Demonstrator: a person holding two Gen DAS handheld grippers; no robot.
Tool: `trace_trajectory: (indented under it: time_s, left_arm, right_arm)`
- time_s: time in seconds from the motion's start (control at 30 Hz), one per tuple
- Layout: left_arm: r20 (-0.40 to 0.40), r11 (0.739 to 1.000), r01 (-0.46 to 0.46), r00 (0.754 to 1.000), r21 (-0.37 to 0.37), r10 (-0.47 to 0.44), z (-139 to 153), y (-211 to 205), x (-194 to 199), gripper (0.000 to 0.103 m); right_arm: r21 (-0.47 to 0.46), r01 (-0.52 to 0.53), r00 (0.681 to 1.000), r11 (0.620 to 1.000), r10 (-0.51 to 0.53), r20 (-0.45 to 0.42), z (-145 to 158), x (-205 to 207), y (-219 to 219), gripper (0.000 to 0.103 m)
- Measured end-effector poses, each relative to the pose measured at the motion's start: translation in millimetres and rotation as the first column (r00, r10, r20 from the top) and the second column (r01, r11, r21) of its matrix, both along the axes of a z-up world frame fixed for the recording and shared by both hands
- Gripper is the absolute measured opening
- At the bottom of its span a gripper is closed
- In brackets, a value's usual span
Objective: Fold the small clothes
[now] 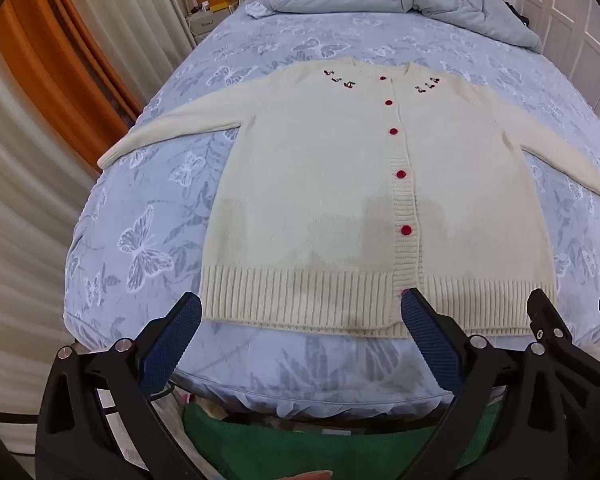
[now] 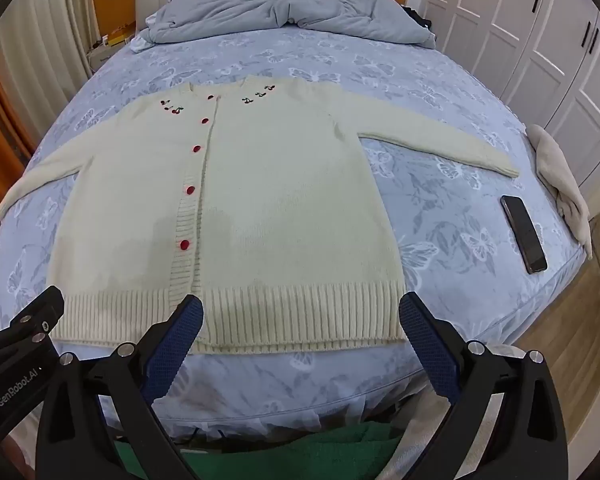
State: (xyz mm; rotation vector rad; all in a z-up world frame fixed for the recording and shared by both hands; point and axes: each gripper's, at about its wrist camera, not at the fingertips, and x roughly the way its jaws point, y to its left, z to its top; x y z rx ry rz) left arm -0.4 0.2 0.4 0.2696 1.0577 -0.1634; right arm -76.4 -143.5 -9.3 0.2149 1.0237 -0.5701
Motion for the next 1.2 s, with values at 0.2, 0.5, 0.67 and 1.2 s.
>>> trace_trajectory:
  time_s: [0.2, 0.5, 0.67, 1.2]
  left_arm:
    - [-0.012, 1.000, -0.001, 1.000, 0.009, 0.002, -2.4, 1.3, -2.5, 0.098]
    - [-0.004, 1.000, 0.003, 1.000, 0.018, -0.003, 5.9, 0.3, -2.4, 0.098]
    - [-0.005, 1.000, 0.003, 1.000, 0.015, -0.003, 7.9, -0.1, -0.9, 0.098]
    - [0.018, 1.000, 0.012, 1.000, 0.011, -0.012, 20.4, -4.1, -2.6, 0.098]
  right_arm:
    - [0.002, 0.002, 1.000, 1.000, -0.003, 0.010, 1.9, -0.5, 2.2, 0.097]
    - [0.006, -0.005, 1.000, 1.000, 0.005, 0.000, 7.9, -3.9, -1.5, 0.097]
    - [0.004, -0.002, 1.000, 1.000, 0.002, -0.001, 7.6, -2.0, 2.1, 0.097]
    - [0.008, 0.020, 1.000, 1.000, -0.020, 0.012, 16.7, -2.7, -0.3, 0.097]
